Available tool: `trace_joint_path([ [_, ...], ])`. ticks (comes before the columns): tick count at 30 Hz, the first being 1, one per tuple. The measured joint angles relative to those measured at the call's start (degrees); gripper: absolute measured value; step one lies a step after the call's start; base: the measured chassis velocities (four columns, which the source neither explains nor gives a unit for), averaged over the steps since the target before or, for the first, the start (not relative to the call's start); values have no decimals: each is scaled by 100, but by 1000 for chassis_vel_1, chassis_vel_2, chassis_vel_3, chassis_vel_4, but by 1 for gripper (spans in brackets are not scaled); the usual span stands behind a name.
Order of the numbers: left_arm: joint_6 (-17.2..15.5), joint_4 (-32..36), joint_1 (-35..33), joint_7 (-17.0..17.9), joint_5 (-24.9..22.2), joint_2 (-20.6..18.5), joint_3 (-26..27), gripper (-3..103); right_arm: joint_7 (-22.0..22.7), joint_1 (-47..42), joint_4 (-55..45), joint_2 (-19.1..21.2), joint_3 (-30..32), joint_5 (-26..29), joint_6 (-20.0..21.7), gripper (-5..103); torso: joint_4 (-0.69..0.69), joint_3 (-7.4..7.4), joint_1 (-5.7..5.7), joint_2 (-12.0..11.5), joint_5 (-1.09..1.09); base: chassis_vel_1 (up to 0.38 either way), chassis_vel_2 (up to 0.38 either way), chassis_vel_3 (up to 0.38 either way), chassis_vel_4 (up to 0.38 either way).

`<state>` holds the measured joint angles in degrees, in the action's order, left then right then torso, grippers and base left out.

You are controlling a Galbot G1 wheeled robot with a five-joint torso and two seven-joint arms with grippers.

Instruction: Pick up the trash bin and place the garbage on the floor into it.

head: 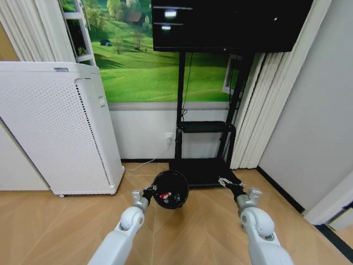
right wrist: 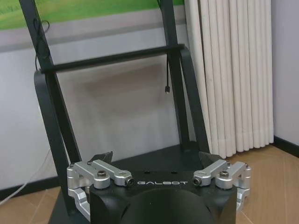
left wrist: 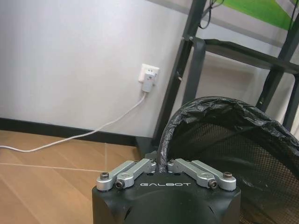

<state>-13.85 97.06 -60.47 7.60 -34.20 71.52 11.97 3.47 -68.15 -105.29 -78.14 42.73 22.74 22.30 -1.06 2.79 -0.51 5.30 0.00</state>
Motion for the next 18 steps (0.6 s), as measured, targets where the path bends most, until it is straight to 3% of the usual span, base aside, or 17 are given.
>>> trace_joint_path([
  [11,14,358,-385,-136,120,-108,456,4,-288,-66,108,-83,-94,-138,12,100,2,0,0,0,-1,-8,-16,5,9],
  [18,20,421,-383,-126,79,-102,531,4,-398,-77,74,-94,-151,-218,40,100,-1,0,0,0,0,-101,-171,98,169],
])
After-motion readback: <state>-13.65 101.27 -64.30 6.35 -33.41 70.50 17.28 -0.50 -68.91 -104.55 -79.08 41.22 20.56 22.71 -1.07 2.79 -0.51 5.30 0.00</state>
